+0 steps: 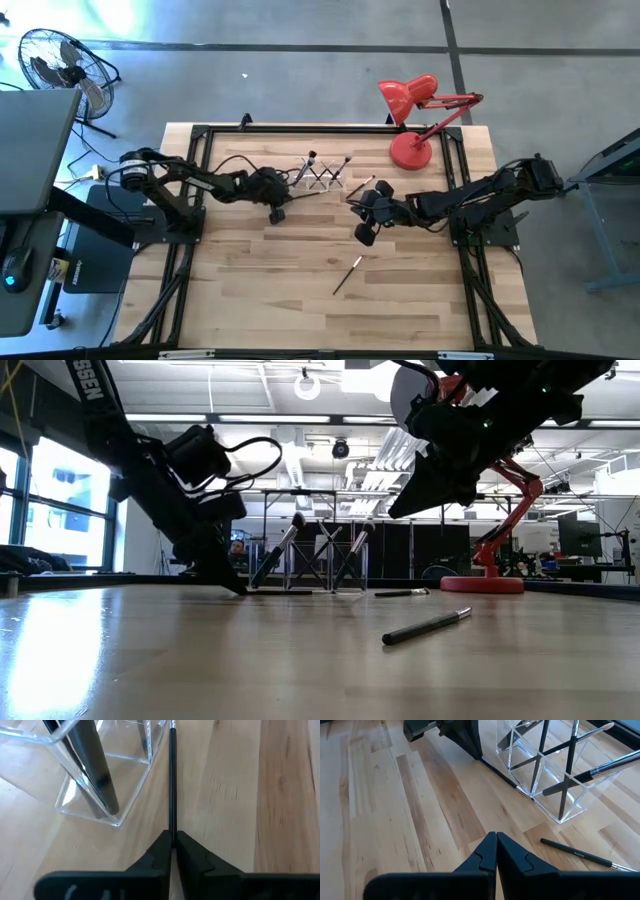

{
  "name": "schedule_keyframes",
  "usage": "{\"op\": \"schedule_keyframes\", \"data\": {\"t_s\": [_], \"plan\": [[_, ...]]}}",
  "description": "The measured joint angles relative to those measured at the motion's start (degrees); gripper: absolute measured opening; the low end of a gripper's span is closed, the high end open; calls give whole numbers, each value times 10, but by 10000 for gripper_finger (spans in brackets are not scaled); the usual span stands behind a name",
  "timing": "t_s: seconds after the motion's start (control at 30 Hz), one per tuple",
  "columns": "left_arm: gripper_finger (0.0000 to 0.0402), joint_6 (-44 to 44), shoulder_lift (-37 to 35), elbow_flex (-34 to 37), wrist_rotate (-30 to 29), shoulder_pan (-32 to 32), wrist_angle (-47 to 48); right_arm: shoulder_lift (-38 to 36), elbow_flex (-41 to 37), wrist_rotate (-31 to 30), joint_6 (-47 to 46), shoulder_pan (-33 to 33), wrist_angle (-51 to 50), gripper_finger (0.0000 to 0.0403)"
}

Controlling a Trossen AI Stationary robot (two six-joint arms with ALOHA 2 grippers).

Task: Put items in baskets/containers
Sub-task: Put the black eyeshadow brush into the transparent organizer

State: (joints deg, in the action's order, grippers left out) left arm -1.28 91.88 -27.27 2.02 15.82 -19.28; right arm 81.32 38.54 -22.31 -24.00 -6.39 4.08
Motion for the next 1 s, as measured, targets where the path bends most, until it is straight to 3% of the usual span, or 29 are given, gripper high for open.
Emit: {"op": "schedule_keyframes", "data": {"t_s": [0.33,0.7,1.0], "plan": [[4,4,-1,-1,-32,-68,28,0,0,27,-32,0,-5,2],[1,88,0,0,-47,-142,27,0,0,77,-92,-4,-53,2],[0,152,1,-12,-88,-201,35,0,0,81,-139,-37,-112,1]]}}
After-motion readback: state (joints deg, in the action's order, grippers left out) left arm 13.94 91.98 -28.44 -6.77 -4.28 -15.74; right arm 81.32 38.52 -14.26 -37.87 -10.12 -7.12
